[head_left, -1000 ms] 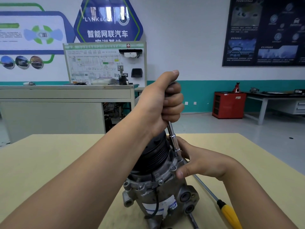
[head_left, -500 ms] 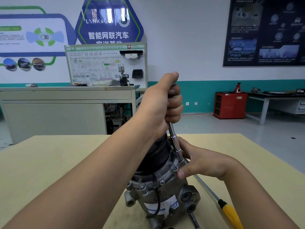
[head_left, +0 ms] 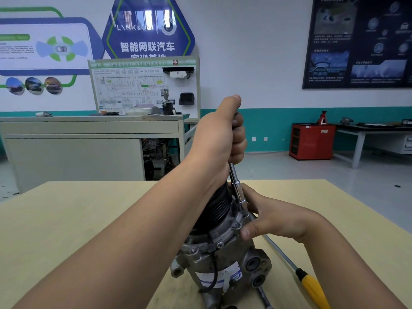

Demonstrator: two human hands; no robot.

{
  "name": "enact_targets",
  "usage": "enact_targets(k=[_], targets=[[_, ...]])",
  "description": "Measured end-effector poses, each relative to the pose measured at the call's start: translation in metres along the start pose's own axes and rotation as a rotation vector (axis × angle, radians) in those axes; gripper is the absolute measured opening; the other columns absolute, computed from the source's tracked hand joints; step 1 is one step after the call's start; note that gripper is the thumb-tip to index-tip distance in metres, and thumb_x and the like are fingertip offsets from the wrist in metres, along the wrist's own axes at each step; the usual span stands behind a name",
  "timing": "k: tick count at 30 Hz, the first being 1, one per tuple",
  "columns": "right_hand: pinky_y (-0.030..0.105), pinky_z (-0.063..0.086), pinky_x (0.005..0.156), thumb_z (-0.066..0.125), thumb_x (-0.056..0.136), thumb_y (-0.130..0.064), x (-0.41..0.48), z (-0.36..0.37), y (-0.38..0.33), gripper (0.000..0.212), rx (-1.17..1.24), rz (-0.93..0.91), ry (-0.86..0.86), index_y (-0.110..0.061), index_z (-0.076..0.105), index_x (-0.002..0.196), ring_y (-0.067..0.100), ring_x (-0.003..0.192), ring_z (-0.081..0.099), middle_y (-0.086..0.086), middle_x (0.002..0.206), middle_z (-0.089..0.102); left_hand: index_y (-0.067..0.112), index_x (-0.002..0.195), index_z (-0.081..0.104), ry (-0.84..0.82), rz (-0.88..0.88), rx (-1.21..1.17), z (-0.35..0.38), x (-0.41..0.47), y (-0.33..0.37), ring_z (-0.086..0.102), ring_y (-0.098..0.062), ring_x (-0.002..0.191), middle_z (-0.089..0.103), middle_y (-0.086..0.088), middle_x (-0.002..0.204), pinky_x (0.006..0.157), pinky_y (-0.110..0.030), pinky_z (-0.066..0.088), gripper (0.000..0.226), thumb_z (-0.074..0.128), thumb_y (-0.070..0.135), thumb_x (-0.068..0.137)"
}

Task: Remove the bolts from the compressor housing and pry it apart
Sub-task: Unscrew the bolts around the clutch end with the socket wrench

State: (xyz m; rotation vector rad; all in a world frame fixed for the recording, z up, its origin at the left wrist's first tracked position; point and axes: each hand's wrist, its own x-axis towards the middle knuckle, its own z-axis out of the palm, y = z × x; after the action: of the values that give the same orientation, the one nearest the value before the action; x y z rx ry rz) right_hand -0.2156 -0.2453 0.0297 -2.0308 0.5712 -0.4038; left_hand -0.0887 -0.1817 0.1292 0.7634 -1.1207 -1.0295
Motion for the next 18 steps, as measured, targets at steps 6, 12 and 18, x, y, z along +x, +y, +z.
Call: enact_targets(k=[6, 12, 18], targets=[[0.007, 0.041, 0.089, 0.082, 0.038, -0.067, -0.0003, 0.0009, -0.0011, 0.115, 0.005, -0.012, -0.006, -0.044, 0.026, 0.135, -0.010, 0.116, 0.048, -0.019, 0.134, 0.048, 0.025, 0.058, 0.023, 0.032, 0.015, 0.020, 0.0008, 0.0002, -0.0009, 0.011, -0.009, 0.034, 0.016, 0.008, 0.042, 0.038, -0.015, 0.009, 0.046, 0.042, 0.035, 0.098], [0.004, 0.040, 0.085, 0.082, 0.038, -0.067, -0.0001, 0.0013, -0.0011, 0.106, 0.002, -0.006, -0.005, -0.050, 0.028, 0.128, -0.014, 0.112, 0.048, -0.024, 0.130, 0.048, 0.024, 0.058, 0.022, 0.077, 0.028, 0.042, 0.0019, 0.0014, -0.0019, 0.011, -0.011, 0.035, 0.016, 0.008, 0.043, 0.038, -0.014, 0.011, 0.044, 0.042, 0.032, 0.097], [0.004, 0.040, 0.086, 0.082, 0.038, -0.067, 0.0001, 0.0012, -0.0004, 0.109, -0.001, -0.007, -0.005, -0.049, 0.027, 0.131, -0.013, 0.113, 0.048, -0.022, 0.130, 0.049, 0.024, 0.060, 0.023, 0.090, 0.025, 0.061, 0.0015, 0.0025, -0.0020, 0.010, -0.012, 0.037, 0.017, 0.007, 0.044, 0.038, -0.015, 0.011, 0.039, 0.041, 0.028, 0.095]])
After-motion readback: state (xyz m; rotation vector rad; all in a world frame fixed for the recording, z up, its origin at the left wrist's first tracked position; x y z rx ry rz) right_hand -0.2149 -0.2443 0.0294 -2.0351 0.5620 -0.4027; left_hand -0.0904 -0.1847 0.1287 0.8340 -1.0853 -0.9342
